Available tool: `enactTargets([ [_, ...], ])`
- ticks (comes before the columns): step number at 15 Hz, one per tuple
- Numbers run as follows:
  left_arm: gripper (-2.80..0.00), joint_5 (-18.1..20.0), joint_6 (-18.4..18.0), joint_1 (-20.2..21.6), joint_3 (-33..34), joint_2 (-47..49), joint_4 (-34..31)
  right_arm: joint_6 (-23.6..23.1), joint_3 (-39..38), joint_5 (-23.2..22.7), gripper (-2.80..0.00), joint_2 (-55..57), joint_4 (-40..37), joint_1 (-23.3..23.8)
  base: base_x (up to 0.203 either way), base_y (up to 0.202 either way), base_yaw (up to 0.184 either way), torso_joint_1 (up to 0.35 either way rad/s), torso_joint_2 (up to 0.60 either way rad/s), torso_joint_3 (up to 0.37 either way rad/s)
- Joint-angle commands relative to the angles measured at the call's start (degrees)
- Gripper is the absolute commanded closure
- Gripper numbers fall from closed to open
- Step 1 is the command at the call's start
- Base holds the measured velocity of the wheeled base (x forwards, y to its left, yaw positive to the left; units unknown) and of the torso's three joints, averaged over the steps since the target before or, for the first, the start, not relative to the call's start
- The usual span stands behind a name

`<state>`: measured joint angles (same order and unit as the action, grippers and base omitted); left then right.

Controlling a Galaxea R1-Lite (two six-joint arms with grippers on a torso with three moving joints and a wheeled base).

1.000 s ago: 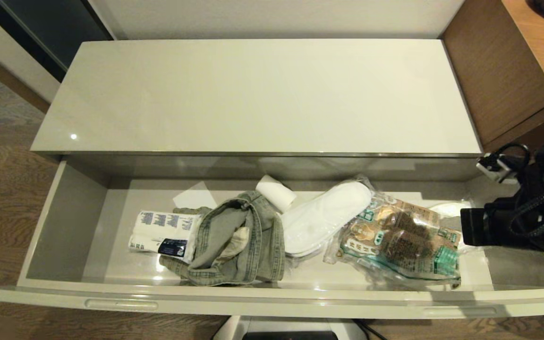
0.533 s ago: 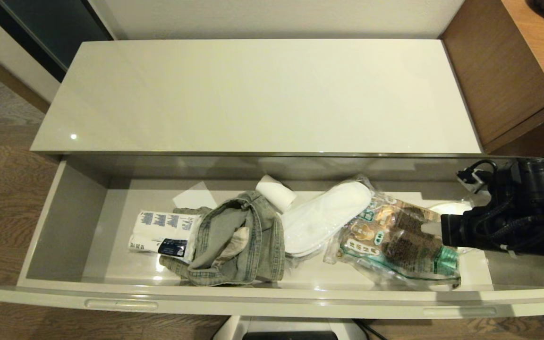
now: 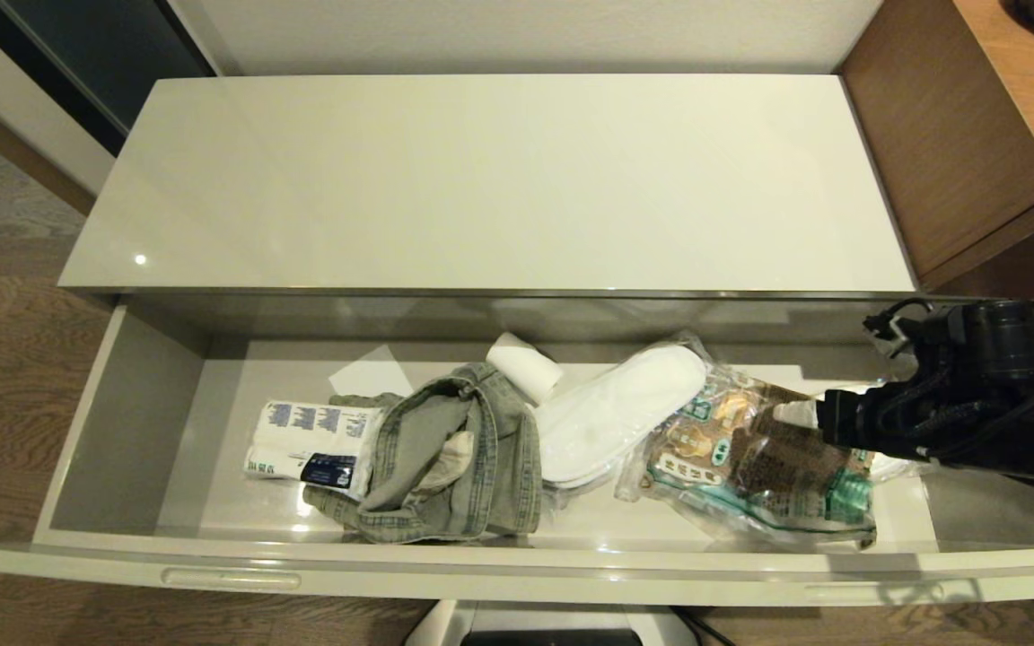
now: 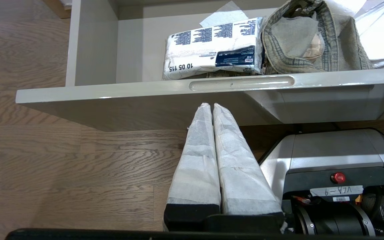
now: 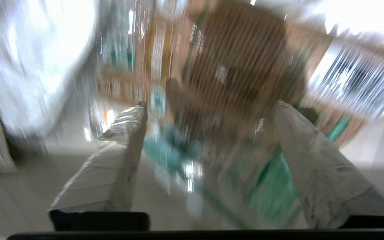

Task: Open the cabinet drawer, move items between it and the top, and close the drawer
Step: Take out the solid drinks from the drawer

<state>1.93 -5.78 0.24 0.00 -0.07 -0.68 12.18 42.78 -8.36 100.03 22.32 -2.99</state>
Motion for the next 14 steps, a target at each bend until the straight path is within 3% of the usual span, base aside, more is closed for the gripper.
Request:
enactTargets([
  [1, 0.0, 0.01, -0.02, 0.02, 0.0, 0.07, -0.02, 0.8, 0.03, -0.95, -2.8, 1.39, 1.68, 1.14, 0.0, 0.0, 0.0, 0.0, 0.0, 0.0],
  [14, 0.0, 0.01, -0.02, 0.02, 0.0, 0.07, -0.02, 0.92, 0.9, -0.87, -2.8, 7.28, 6.95, 6.76, 0.0, 0.0, 0.0, 0.0, 0.0, 0.0],
])
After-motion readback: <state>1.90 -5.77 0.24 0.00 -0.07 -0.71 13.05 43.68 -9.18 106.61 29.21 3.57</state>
